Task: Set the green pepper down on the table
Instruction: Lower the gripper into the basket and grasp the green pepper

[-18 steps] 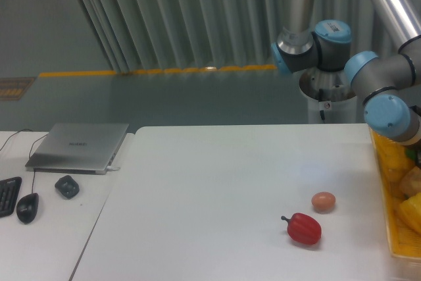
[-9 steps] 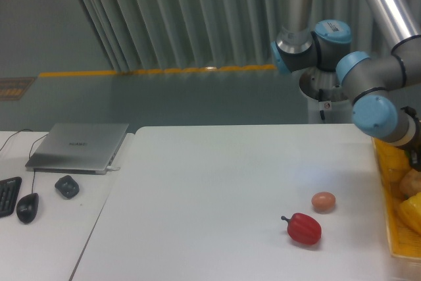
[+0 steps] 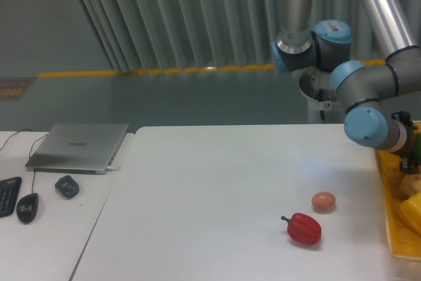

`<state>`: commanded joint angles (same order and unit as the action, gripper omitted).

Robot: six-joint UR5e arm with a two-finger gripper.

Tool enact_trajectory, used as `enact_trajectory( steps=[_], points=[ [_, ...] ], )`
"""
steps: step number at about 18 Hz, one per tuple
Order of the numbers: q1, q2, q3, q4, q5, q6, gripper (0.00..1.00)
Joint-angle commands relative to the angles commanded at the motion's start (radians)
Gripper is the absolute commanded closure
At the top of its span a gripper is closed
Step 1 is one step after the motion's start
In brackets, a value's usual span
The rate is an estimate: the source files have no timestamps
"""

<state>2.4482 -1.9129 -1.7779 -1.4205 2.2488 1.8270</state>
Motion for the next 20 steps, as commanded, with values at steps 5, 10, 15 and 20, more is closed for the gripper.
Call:
enact_trajectory(
  steps=[5,10,15,20],
  points=[
    [0.000,-0.005,-0.009,0.000,0.002,0.001,0.00],
    [0.005,-0.006,-0.006,0.000,0.006,0.006,0.00],
    [0.006,-0.018,-0.005,0.000,0.014,-0.003,0.00],
    [0.005,-0.021,0.008,-0.003,0.023,0.003,0.00]
  ],
)
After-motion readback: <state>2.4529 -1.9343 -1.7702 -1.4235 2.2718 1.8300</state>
